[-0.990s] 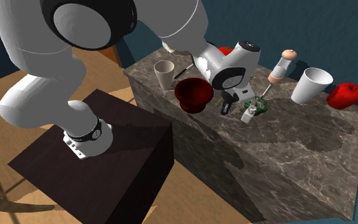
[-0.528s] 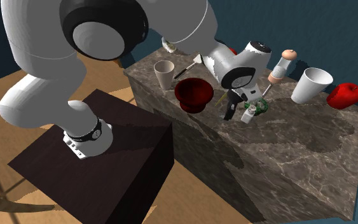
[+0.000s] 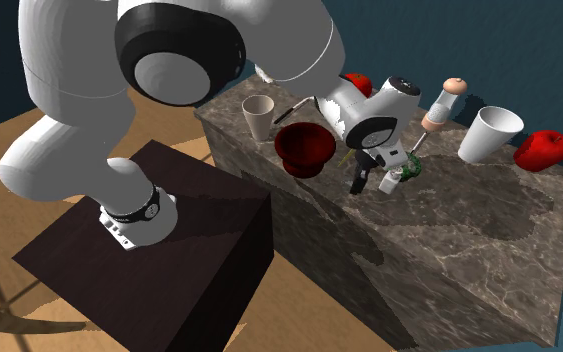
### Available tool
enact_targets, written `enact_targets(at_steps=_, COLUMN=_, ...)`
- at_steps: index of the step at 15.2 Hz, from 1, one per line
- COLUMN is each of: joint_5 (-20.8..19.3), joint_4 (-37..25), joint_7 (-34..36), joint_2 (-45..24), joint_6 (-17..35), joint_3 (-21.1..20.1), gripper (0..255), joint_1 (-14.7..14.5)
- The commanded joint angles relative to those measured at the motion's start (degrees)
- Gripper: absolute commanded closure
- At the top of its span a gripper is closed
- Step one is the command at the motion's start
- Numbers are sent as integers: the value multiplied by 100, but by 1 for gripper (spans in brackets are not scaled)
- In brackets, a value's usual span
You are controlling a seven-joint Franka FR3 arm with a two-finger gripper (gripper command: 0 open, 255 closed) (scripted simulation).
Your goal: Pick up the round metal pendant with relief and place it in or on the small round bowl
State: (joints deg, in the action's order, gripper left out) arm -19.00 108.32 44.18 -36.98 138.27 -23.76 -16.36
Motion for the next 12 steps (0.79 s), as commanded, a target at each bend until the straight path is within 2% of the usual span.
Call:
enact_targets(at_steps=1, joint_5=-3, joint_4=-1, joint_7=2, joint_2=-4, joint_6=4, joint_3=2, gripper=0, joint_1=-2)
enact_targets(at_steps=4, joint_5=-2, joint_4=-1, joint_7=2, joint_2=-4, joint_6=4, joint_3=2, gripper=0, joint_1=-2)
enact_targets(at_steps=5, joint_5=-2, joint_4=-1, joint_7=2, joint_2=-4, joint_6=4, joint_3=2, gripper=255, joint_1=-2)
enact_targets(at_steps=12, joint_5=-8, joint_4=29, joint_7=-5, joint_2=-1, joint_6=33, joint_3=7, gripper=255, joint_1=10)
